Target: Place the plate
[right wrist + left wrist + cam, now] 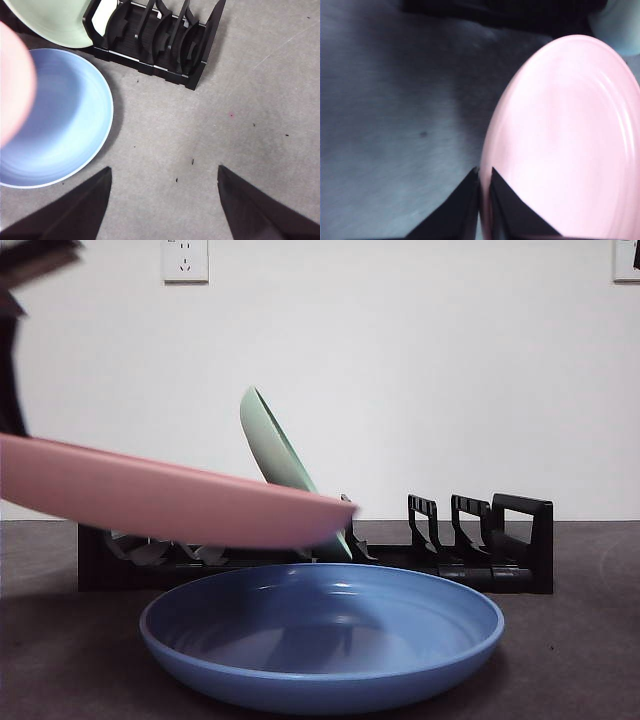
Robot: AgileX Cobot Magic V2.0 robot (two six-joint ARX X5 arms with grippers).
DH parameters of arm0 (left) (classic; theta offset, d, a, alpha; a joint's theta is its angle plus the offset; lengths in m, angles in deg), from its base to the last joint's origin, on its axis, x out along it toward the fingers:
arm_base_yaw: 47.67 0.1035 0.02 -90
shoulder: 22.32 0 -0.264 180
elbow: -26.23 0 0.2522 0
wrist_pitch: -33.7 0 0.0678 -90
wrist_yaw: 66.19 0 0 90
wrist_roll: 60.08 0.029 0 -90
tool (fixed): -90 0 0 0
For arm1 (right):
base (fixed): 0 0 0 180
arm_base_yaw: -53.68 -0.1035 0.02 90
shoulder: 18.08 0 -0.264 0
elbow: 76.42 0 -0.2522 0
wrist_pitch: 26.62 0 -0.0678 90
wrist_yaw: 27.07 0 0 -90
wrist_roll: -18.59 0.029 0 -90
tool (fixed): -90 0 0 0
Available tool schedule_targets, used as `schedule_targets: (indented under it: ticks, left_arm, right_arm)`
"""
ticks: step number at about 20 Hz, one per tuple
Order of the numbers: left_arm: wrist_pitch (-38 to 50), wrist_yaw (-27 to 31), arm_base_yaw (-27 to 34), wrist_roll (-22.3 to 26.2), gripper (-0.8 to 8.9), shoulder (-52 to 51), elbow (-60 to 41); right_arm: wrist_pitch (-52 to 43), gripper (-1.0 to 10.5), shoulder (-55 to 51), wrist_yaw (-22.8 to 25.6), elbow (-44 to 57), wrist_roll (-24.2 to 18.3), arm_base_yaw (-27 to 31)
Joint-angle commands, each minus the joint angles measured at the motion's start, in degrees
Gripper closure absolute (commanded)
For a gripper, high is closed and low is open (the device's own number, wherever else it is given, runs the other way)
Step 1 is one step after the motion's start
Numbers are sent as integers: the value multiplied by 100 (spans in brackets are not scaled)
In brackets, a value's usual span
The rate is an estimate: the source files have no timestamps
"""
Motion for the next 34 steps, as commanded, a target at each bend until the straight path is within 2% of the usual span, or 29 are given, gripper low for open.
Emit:
schedule_targets:
  ticks: [1,4,9,14,16,19,21,23,26,28,31,34]
  left_arm:
    - [378,122,-240,-251,799,411,31]
    - [844,476,-560,-380,799,929,31]
    - [1488,581,-966,-584,799,1674,31]
    - [1878,938,-1327,-702,797,2114,31]
    - [1886,973,-1386,-697,756,2225,31]
    - [1836,984,-1414,-699,570,2260,31]
    - [1788,984,-1410,-671,507,2194,37]
    - [1624,1097,-1384,-459,491,1969,77]
    - [1187,1285,-1209,170,491,1274,195]
    - [918,1377,-981,658,491,608,238]
    - [599,1388,-581,1674,492,-645,271]
    - [243,1388,-269,2332,506,-1843,273]
  right_arm:
    - [-33,615,37,31,-96,37,-55]
    - [-33,615,37,31,-94,39,-55]
    - [-33,615,37,33,-94,42,-55]
    - [-31,615,37,31,-96,46,-55]
    - [-31,615,37,31,-94,59,-55]
    - [-31,615,37,31,-96,59,-55]
    - [-33,615,37,31,-94,57,-55]
    - [-33,615,37,33,-94,57,-55]
    - [-35,615,39,31,-94,63,-55]
    - [-35,615,39,28,-94,61,-55]
    - [-37,615,50,24,-94,59,-55]
    - [-267,615,50,-42,-94,-24,-55]
